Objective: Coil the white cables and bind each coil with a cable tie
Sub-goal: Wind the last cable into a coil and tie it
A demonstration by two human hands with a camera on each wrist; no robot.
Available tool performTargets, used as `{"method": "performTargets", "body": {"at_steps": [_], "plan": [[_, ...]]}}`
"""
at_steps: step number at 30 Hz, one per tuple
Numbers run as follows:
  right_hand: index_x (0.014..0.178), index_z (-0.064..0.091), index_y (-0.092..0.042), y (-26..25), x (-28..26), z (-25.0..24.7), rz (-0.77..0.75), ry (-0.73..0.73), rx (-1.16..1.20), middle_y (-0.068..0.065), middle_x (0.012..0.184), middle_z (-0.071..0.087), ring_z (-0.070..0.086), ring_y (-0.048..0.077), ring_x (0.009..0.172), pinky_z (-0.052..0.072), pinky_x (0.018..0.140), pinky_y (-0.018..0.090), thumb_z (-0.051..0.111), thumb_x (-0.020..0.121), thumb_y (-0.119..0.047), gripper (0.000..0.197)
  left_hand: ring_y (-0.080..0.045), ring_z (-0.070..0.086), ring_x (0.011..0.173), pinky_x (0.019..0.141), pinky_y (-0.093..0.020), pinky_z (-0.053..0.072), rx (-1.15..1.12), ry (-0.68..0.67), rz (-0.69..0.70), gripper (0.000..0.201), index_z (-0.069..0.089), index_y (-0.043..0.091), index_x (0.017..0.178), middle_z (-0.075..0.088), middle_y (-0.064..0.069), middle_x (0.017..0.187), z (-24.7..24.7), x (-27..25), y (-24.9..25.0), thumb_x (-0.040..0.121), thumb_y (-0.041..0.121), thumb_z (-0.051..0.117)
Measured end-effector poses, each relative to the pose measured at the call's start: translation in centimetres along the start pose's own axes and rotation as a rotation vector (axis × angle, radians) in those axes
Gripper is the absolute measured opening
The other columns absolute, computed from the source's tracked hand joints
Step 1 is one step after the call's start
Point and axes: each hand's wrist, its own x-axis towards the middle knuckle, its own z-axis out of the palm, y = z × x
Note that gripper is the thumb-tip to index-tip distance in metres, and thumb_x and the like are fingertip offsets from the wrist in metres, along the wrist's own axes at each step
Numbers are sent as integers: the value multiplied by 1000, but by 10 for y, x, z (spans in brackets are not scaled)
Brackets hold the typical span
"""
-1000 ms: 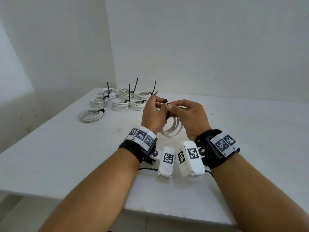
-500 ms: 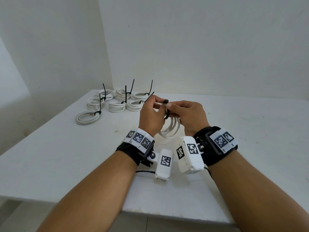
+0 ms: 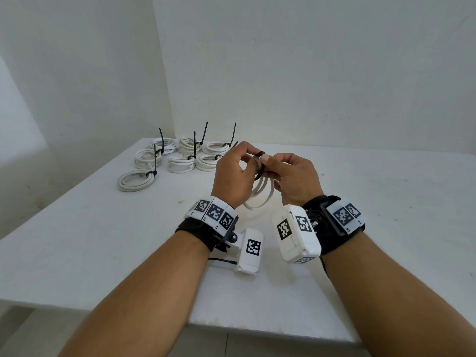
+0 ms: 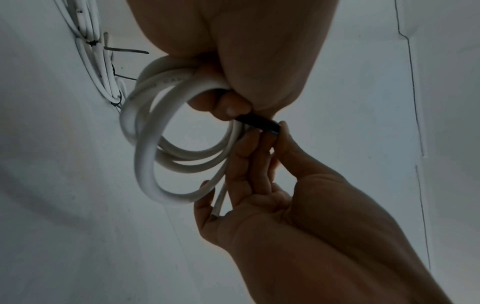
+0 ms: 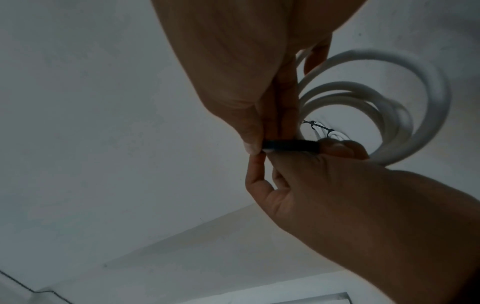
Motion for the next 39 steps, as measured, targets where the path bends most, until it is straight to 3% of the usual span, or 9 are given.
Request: {"method": "performTargets", "body": {"at_steps": [7, 12, 15, 21, 25, 29, 32, 35, 39], "plan": [[73, 57, -14, -3, 8, -12, 35, -76, -79, 13, 85, 74, 72, 23, 80, 42, 65, 26, 76, 84, -17, 22, -10, 62, 88, 70, -40, 55, 23, -45, 151, 13, 65, 18, 92, 66, 1, 90, -3, 1, -1, 91, 8, 56], [85, 56, -12, -4, 5, -5, -93, -97, -228, 12, 81, 75, 72, 15, 71, 46, 58, 12, 78, 82, -14, 23, 0, 60, 66, 58, -21, 47, -64, 24, -28, 10, 63, 18, 91, 63, 14, 77, -3, 3, -3, 93, 10, 58], [80, 51, -17, -3, 6, -7, -58, -155, -372, 13, 88, 77, 73, 16, 80, 44, 59, 13, 81, 79, -14, 30, -4, 60, 67, 58, -24, 49, -89, 33, -58, 12, 64, 19, 90, 63, 24, 74, -6, 4, -5, 92, 9, 58], [72, 40, -24, -4, 13, -16, 28, -120, -275, 5, 80, 74, 73, 19, 83, 34, 67, 32, 78, 82, -15, 40, -9, 63, 74, 64, -20, 49, -104, -55, 1, 16, 64, 21, 88, 64, 12, 82, -3, 0, 1, 91, 7, 58], [74, 45, -21, -6, 17, -18, 54, -85, -241, 8, 72, 68, 62, 17, 62, 30, 59, 30, 80, 79, -16, 36, 2, 53, 53, 53, -9, 38, -215, -108, -57, 18, 63, 19, 84, 62, 4, 80, -7, -3, 4, 92, 4, 56], [97, 64, -11, -10, 17, -22, 64, -92, -267, 0, 56, 53, 41, 13, 46, 34, 53, 28, 77, 83, -17, 20, 3, 52, 49, 51, -8, 37, -244, -221, -58, 10, 60, 15, 91, 62, -2, 89, -9, -6, 7, 90, 7, 66], [112, 71, -14, -15, 14, -28, 105, -192, -288, 5, 73, 62, 35, 13, 51, 31, 54, 25, 71, 89, -27, 26, 4, 52, 51, 51, -9, 37, -224, -259, -81, 16, 60, 22, 88, 64, 1, 92, -8, -6, 2, 87, 12, 73], [101, 73, -13, -19, 13, -31, 108, -192, -365, -1, 74, 71, 32, 10, 45, 34, 44, 19, 60, 96, -36, 27, 0, 47, 47, 48, -13, 35, -280, -311, -112, 19, 59, 22, 84, 63, -1, 92, -5, -7, 3, 87, 10, 72], [76, 72, -13, -17, 19, -36, 77, -94, -411, -2, 50, 44, 29, 14, 43, 31, 40, 20, 66, 92, -30, 24, -12, 35, 44, 44, -24, 29, -317, -381, -167, 10, 64, 21, 85, 64, -2, 90, -4, -10, 3, 88, 13, 71]]}}
